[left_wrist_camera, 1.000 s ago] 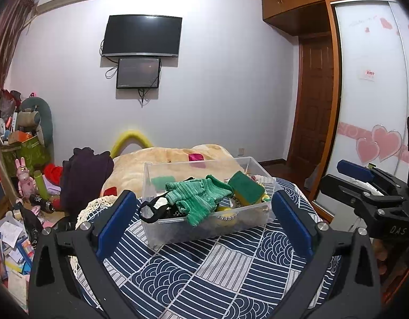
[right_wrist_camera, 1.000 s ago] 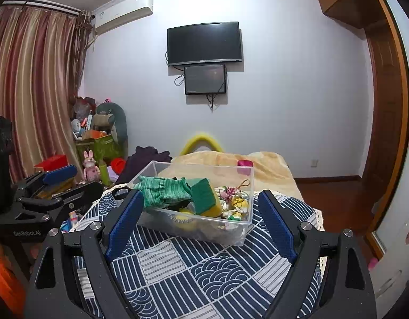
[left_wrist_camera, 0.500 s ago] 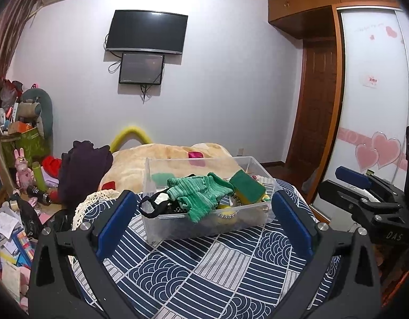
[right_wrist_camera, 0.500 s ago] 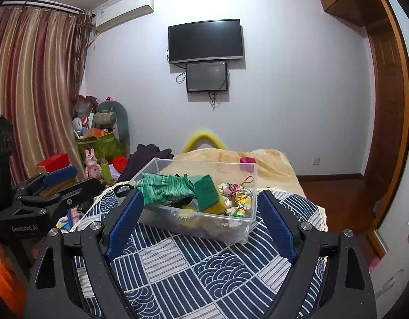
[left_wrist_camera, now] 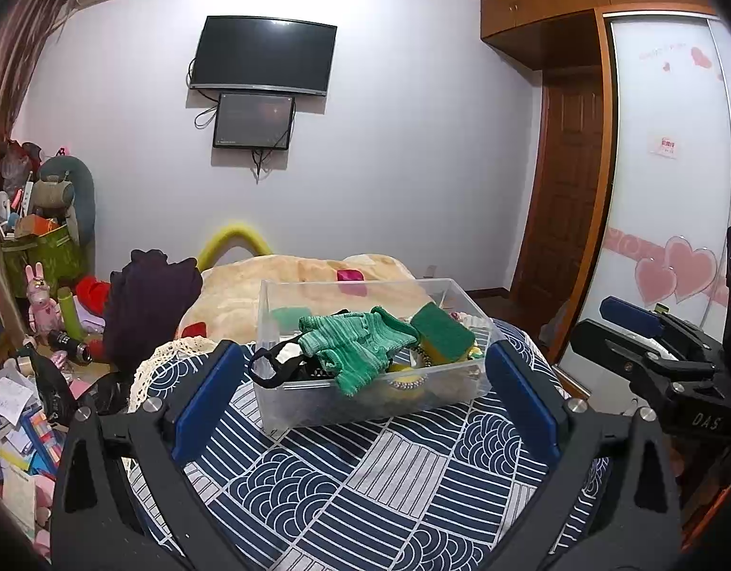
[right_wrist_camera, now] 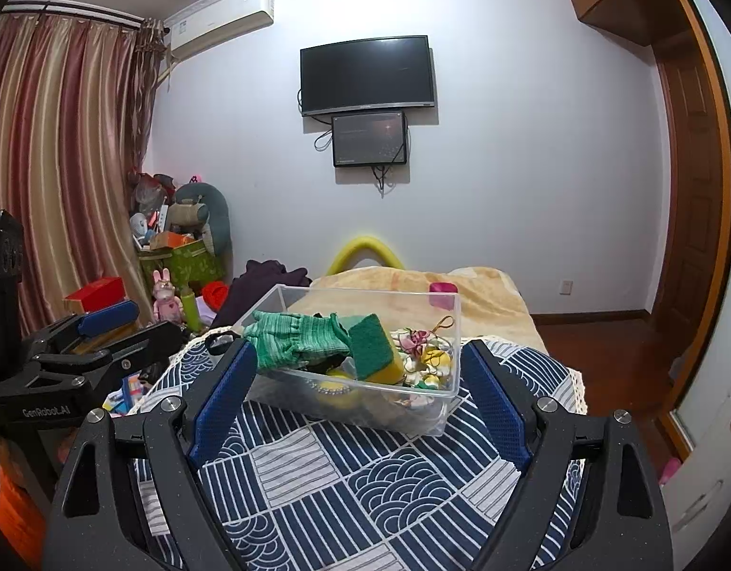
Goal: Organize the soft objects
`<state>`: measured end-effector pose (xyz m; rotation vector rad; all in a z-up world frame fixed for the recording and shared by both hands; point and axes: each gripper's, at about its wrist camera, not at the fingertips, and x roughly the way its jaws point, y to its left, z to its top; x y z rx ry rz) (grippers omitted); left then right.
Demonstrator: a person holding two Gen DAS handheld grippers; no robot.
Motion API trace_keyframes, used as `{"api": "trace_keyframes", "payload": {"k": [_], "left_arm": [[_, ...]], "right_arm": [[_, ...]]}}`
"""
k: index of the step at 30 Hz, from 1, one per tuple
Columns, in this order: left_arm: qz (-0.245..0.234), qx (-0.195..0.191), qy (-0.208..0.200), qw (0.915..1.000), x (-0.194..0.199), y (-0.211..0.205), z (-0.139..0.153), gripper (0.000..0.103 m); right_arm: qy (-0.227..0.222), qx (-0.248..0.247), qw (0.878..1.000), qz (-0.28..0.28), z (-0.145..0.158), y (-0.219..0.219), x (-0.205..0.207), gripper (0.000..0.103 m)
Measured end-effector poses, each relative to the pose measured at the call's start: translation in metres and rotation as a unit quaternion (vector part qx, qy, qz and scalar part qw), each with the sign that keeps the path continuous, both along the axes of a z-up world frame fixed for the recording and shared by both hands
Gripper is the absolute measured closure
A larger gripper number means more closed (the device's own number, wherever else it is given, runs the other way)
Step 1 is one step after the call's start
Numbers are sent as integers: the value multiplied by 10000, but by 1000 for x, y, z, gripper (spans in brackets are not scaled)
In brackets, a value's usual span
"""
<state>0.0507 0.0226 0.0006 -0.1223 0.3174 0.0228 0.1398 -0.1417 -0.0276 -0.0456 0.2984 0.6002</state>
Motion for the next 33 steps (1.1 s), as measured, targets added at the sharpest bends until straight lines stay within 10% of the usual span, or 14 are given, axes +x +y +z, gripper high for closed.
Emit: {"api": "trace_keyframes", "payload": {"k": [33], "left_arm": [[-92,33,-13,10000,-3,-5,0,0]], "right_arm": [[77,-35,9999,76,-2,4,-4,17]]}}
